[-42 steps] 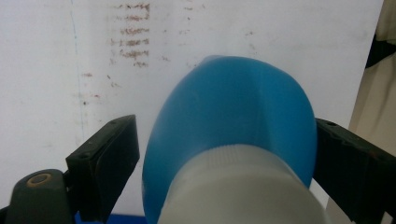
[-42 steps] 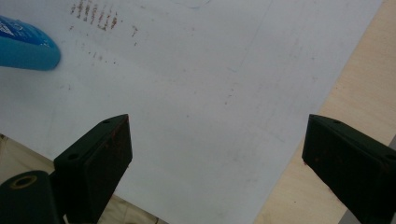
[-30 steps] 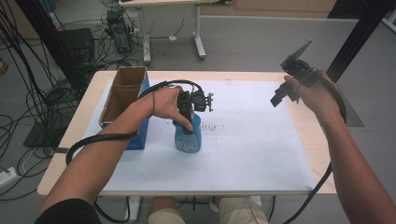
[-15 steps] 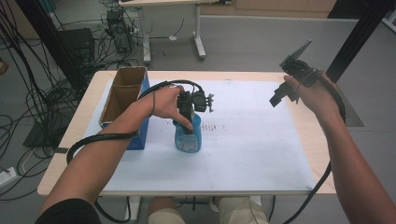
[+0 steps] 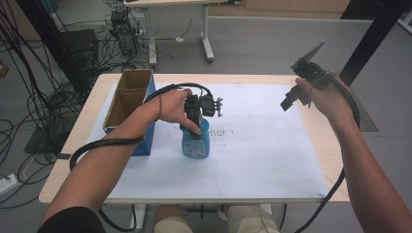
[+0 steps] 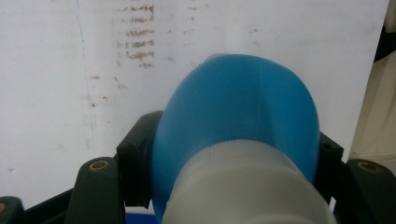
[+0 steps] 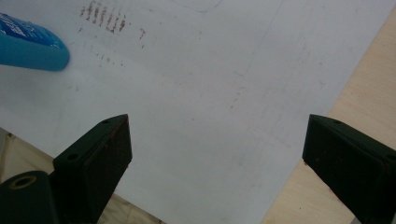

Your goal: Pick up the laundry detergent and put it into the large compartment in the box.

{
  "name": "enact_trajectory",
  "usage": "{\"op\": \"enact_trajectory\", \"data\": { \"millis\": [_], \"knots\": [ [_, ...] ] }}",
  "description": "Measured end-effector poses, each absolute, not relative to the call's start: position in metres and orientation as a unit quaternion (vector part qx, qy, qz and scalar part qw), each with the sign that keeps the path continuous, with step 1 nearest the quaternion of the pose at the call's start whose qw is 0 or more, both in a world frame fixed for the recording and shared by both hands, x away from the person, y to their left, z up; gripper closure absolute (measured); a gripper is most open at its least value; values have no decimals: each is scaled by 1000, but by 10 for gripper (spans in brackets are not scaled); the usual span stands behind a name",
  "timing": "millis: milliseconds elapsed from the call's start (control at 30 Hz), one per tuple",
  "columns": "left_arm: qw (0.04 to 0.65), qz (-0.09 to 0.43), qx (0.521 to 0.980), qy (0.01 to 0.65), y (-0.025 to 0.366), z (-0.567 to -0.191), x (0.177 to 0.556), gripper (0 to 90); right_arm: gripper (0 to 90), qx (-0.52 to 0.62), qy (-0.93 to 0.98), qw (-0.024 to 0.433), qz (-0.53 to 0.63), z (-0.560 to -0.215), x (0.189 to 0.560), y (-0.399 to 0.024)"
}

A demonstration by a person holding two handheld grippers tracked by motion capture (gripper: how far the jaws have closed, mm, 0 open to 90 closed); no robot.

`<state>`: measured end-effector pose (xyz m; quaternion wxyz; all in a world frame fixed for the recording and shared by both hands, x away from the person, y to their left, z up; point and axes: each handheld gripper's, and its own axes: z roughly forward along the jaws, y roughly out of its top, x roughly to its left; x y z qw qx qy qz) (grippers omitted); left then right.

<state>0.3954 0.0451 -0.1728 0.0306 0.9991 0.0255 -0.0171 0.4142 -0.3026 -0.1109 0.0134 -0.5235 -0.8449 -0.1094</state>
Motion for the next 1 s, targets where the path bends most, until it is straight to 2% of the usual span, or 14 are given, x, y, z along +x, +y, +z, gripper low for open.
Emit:
{"op": "enact_trajectory", "data": {
  "millis": [1000],
  "knots": [
    [21,-22,999,24,41,-173,397,361,79,-523,-845,10,-112,-111,413,-303]
  ]
}}
